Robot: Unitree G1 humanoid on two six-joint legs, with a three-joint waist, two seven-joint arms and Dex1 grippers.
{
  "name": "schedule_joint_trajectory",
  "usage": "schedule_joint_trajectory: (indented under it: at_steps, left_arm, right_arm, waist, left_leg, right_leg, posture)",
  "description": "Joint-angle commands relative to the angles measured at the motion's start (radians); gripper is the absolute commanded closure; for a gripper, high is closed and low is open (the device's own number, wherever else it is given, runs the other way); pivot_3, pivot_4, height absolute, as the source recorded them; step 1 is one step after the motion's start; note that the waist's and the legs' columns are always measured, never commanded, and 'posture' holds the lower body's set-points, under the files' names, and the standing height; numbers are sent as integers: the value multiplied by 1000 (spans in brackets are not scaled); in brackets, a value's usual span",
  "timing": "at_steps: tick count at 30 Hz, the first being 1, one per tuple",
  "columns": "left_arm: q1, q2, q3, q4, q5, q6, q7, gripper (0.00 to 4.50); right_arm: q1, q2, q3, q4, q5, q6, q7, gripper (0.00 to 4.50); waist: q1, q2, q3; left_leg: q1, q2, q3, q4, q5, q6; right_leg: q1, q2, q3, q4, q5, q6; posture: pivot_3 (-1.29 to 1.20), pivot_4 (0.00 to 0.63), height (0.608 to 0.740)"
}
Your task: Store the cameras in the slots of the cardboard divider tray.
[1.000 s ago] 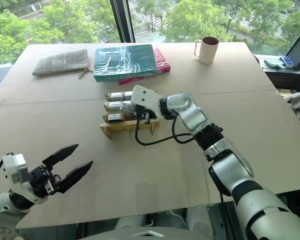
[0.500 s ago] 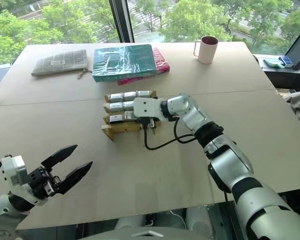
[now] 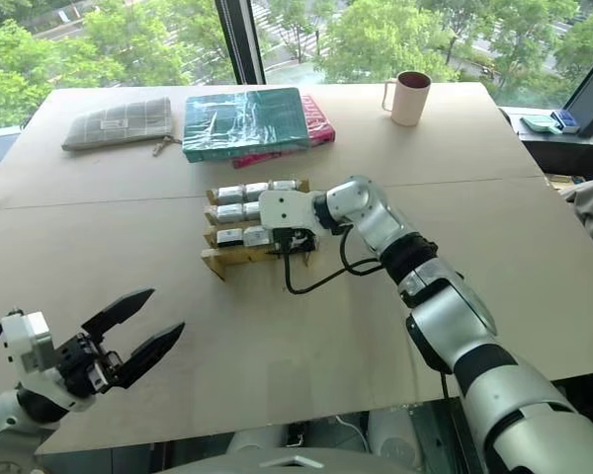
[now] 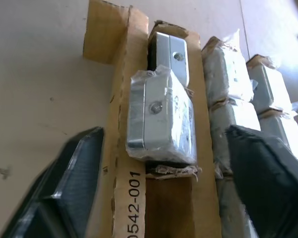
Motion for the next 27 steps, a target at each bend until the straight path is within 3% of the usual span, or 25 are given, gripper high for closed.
schedule_joint_trajectory:
  at_steps: [1,3,4,6,14,17,27]
  left_arm:
    - [-9,8,-20,-35,-7,-10,-5,0]
    - [-31,15,-34,-24,-6,-4,-4,0]
    - [-44,20,-40,-14,-5,-2,-6,0]
    - [-66,29,-49,5,-3,2,-12,0]
    - [-106,53,-56,46,-1,2,-34,0]
    - [-83,52,-42,43,-6,1,-43,0]
    - [-15,36,-6,3,-15,-15,-26,0]
  right_arm:
    - [72,-73,-103,-372,134,236,27,660]
    - [136,-128,-128,-539,164,351,19,660]
    - [164,-152,-126,-590,153,363,5,138]
    - [204,-182,-107,-647,121,360,-25,49]
    - [212,-112,1,-545,-9,282,-180,49]
    - [199,-70,16,-506,-19,263,-207,792]
    - [172,-17,57,-381,-61,176,-241,792]
  waist:
    - [5,0,0]
    - [10,0,0]
    - [10,0,0]
    - [10,-1,-1]
    - [-4,-1,-1]
    - [-3,-1,-1]
    - [-2,-1,-1]
  left_leg:
    - [0,0,0,0,0,0]
    - [-1,0,-1,0,0,0]
    - [-1,0,-1,0,0,0]
    - [0,0,-1,0,-2,-2]
    - [3,1,0,0,2,-1]
    - [2,0,1,0,2,-1]
    - [1,0,0,0,2,-1]
  right_leg:
    - [0,0,0,0,0,0]
    - [0,-1,-1,-1,0,0]
    - [0,-1,0,-1,0,0]
    - [0,-1,-1,0,0,0]
    - [0,0,1,4,-2,-4]
    - [0,0,1,3,-2,-4]
    - [0,1,0,2,-1,-2]
  posture:
    - [0,150,740]
    - [0,150,740]
    - [0,150,740]
    - [0,150,740]
    - [0,150,740]
    - [0,150,740]
    - [0,150,740]
